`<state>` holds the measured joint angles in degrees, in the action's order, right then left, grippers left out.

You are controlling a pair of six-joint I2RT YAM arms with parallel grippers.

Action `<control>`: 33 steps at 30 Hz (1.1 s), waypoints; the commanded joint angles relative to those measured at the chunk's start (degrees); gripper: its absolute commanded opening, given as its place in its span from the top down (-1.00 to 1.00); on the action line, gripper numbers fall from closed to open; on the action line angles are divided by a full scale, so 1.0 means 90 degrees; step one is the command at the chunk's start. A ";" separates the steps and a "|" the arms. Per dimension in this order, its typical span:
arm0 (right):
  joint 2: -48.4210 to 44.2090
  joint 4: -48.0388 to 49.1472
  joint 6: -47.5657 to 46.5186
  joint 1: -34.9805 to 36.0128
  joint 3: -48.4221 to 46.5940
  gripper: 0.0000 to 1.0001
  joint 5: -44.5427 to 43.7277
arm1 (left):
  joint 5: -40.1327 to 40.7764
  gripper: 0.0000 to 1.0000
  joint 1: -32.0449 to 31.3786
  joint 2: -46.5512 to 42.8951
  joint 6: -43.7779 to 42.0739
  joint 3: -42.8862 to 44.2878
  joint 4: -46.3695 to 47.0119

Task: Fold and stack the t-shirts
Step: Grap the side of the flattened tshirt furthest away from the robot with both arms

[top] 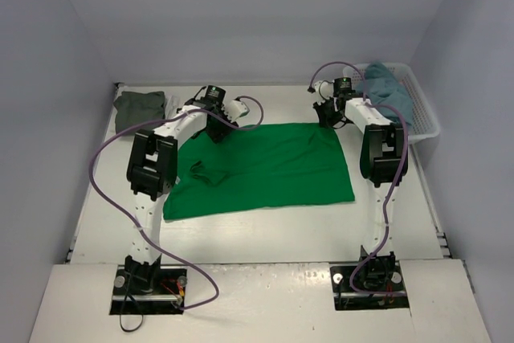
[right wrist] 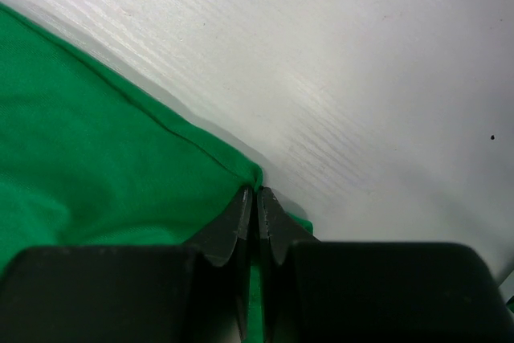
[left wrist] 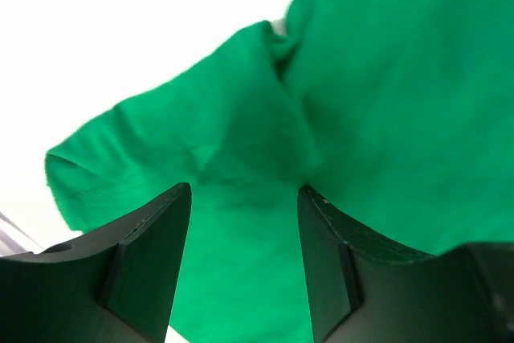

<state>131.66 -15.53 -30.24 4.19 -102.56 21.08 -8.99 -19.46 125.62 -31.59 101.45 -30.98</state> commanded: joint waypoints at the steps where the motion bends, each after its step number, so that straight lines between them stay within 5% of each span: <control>1: -0.0146 -0.0306 -0.0058 0.0004 0.0009 1.00 0.0157 | 0.0588 -0.01 -0.0054 -0.0110 -0.0239 0.0164 0.0590; 17: -0.0146 -0.0316 -0.0068 0.0043 0.0039 1.00 0.0197 | 0.0375 0.09 -0.0054 -0.0276 -0.0210 0.0017 0.0757; 27: -0.0126 -0.0316 -0.0078 0.0072 0.0068 1.00 0.0226 | 0.0169 0.66 -0.0044 -0.0267 -0.0210 0.0085 0.0562; 33: -0.0156 -0.0306 -0.0097 0.0072 0.0087 1.00 0.0275 | 0.0189 0.75 -0.0025 -0.0247 -0.0162 0.0085 0.0600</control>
<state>131.66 -15.66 -30.50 4.23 -102.52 21.96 -6.83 -19.55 126.13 -33.01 100.47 -26.52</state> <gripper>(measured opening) 0.009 0.131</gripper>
